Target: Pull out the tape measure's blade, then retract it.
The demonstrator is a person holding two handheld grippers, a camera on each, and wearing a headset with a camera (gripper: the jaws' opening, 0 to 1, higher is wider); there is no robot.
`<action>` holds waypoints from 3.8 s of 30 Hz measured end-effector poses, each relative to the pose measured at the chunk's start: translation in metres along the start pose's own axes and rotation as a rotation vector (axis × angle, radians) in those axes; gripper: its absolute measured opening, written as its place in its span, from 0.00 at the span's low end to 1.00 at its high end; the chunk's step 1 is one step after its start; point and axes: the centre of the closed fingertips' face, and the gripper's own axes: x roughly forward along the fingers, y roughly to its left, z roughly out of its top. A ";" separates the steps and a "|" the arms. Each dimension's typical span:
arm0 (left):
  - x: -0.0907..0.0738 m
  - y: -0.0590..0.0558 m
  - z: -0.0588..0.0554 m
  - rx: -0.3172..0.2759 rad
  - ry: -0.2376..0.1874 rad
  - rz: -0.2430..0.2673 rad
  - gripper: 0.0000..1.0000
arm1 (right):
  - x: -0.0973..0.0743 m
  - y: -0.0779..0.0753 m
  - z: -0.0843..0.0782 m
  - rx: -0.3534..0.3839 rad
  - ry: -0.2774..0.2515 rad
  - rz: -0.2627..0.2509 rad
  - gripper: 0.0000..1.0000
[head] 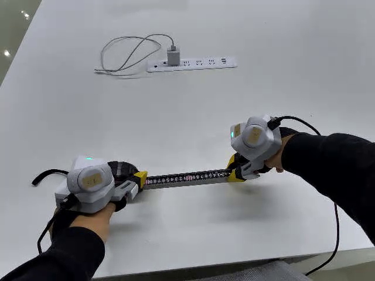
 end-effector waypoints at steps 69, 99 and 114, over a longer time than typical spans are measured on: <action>0.000 0.000 0.001 0.002 -0.004 0.006 0.60 | 0.007 0.001 0.015 0.024 -0.029 -0.021 0.09; 0.000 0.000 0.000 0.002 -0.002 -0.002 0.60 | 0.010 0.003 0.025 0.017 -0.050 -0.007 0.10; 0.000 0.001 0.000 -0.002 0.008 -0.011 0.60 | 0.011 0.004 0.028 0.031 -0.054 -0.013 0.09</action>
